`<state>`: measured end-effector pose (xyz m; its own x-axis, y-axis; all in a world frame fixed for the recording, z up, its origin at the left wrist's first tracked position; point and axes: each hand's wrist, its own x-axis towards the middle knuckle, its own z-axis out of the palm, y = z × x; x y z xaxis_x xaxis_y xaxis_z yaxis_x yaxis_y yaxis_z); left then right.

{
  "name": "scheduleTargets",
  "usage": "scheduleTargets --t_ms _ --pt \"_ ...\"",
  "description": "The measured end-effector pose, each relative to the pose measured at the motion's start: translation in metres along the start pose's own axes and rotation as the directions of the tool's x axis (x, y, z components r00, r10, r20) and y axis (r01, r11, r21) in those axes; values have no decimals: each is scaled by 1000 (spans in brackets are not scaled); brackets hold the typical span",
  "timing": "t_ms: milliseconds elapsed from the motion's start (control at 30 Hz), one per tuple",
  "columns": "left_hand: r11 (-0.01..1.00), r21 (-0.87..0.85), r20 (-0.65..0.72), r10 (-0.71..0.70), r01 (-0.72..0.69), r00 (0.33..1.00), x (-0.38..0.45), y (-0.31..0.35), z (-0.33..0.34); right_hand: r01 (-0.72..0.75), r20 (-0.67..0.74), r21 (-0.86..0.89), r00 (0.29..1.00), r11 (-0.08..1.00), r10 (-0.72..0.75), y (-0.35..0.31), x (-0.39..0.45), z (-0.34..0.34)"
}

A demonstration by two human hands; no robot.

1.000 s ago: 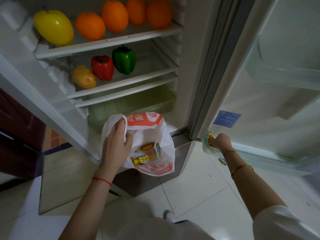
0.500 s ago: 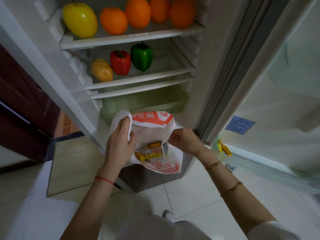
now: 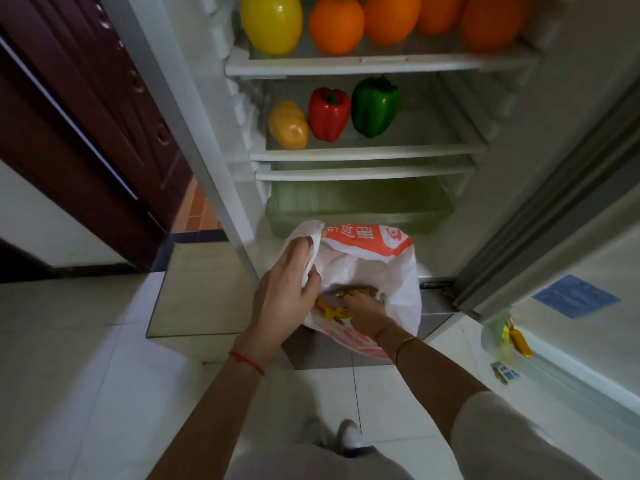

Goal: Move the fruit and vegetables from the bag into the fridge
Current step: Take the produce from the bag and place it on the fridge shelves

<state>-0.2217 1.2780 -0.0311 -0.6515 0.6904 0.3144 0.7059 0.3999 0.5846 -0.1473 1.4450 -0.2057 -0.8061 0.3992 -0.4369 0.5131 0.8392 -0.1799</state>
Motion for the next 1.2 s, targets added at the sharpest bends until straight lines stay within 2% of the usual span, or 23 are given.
scheduleTargets --t_ms 167,267,333,467,600,700,800,967,1033,1200 --pt "995 -38 -6 -88 88 996 2 -4 -1 13 -32 -30 999 999 -14 -2 11 3" --pt "993 -65 -7 -102 101 995 5 -6 -1 -45 -59 90 997 995 51 -2 32 12" --pt "991 -79 0 -105 105 994 7 -8 -1 -35 -69 190 996 981 48 -7 41 11" --pt "988 -104 5 -116 116 993 11 -10 -1 -34 -66 270 996 962 53 -30 36 -8" --pt "988 -94 -3 -124 123 992 12 -14 0 -31 4 310 999 950 31 -40 41 -1" --pt "988 -84 3 -131 131 991 13 -14 -1 -32 -45 280 998 959 46 -45 42 5" --pt "989 -66 -12 -133 132 991 13 -11 -1 -53 -112 176 991 983 74 -49 42 10" --pt "991 -15 -30 -132 132 991 10 -11 -2 -13 -147 55 989 998 21 -46 39 12" --pt "992 -21 -24 -121 121 992 10 -13 -2 -15 -148 73 989 997 26 -43 36 11" --pt "994 -54 6 -99 99 995 8 -11 -1 -46 -166 247 982 968 89 -32 25 -1"
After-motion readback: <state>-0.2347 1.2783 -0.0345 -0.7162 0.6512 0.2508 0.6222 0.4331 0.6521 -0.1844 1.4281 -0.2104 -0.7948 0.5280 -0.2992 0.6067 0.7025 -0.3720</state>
